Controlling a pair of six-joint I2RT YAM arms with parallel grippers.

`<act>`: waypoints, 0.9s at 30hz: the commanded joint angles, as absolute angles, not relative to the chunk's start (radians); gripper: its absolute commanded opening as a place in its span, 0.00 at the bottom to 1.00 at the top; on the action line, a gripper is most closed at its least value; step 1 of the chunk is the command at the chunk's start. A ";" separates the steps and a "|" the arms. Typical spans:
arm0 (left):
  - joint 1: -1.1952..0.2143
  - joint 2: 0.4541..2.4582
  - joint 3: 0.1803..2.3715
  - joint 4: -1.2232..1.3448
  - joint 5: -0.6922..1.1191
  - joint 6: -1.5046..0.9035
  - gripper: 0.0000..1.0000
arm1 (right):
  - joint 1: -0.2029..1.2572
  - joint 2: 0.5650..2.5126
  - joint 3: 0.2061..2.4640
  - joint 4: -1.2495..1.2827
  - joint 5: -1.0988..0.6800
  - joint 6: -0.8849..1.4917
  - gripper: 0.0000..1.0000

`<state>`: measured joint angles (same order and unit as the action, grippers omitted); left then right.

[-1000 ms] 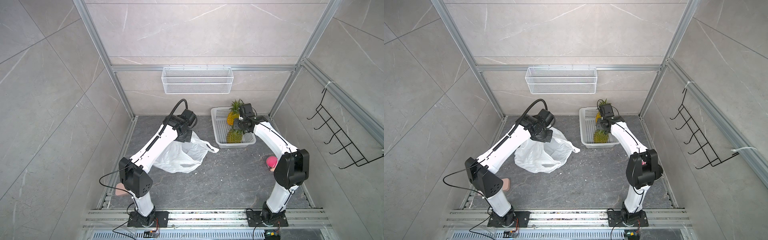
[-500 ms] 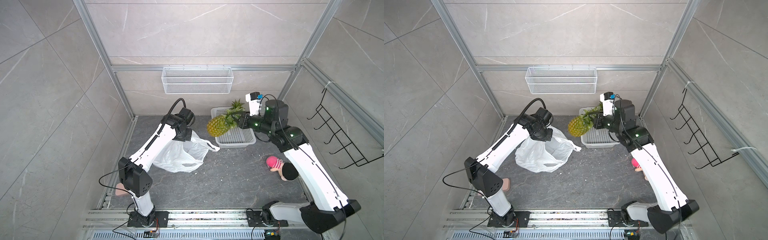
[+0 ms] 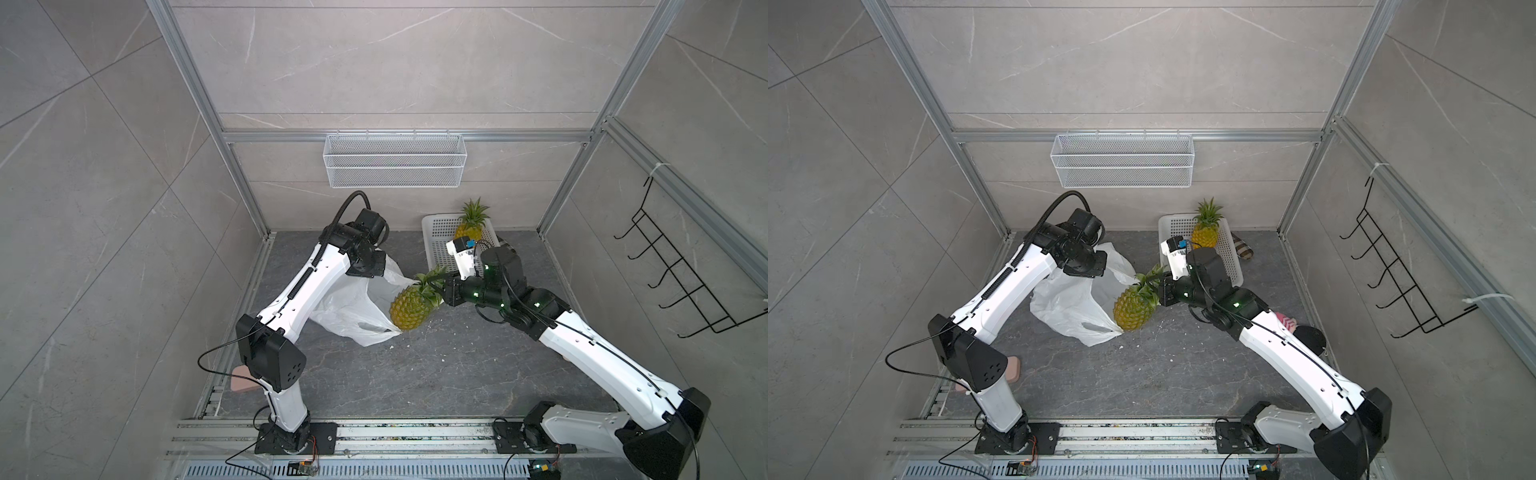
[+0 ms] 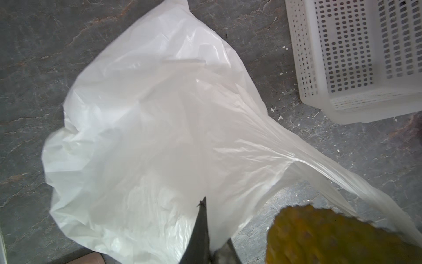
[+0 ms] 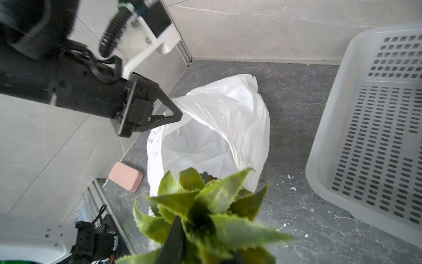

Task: Place the pineapple into a plastic bag & tie a knot
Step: Place the pineapple in the plastic bag.

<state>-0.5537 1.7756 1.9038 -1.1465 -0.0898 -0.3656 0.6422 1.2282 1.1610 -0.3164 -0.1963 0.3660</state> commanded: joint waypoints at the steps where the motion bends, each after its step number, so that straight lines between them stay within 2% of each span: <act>1: -0.548 1.754 1.942 -1.137 0.002 -0.393 0.00 | 0.671 1.233 1.151 0.013 -0.064 0.351 0.00; 6: -0.546 1.731 1.941 -1.122 0.102 -0.404 0.00 | 0.684 1.232 1.119 0.155 0.073 0.333 0.00; 11: -0.546 1.708 1.928 -1.082 0.172 -0.446 0.00 | 0.694 1.266 1.141 0.151 -0.043 0.400 0.00; 14: -0.546 1.686 1.914 -1.044 0.206 -0.477 0.00 | 0.727 1.277 1.080 0.189 -0.017 0.413 0.00; 19: -0.541 1.648 1.885 -0.996 0.244 -0.522 0.00 | 0.731 1.302 0.970 0.306 0.100 0.326 0.00; 23: -0.535 1.617 1.851 -0.956 0.281 -0.538 0.00 | 0.733 1.360 1.004 0.275 0.135 0.244 0.00; 25: -0.533 1.602 1.823 -0.929 0.309 -0.539 0.00 | 0.732 1.375 1.022 0.267 0.112 0.242 0.00; 27: -0.532 1.594 1.793 -0.920 0.316 -0.531 0.00 | 0.732 1.395 1.066 0.236 -0.011 0.258 0.00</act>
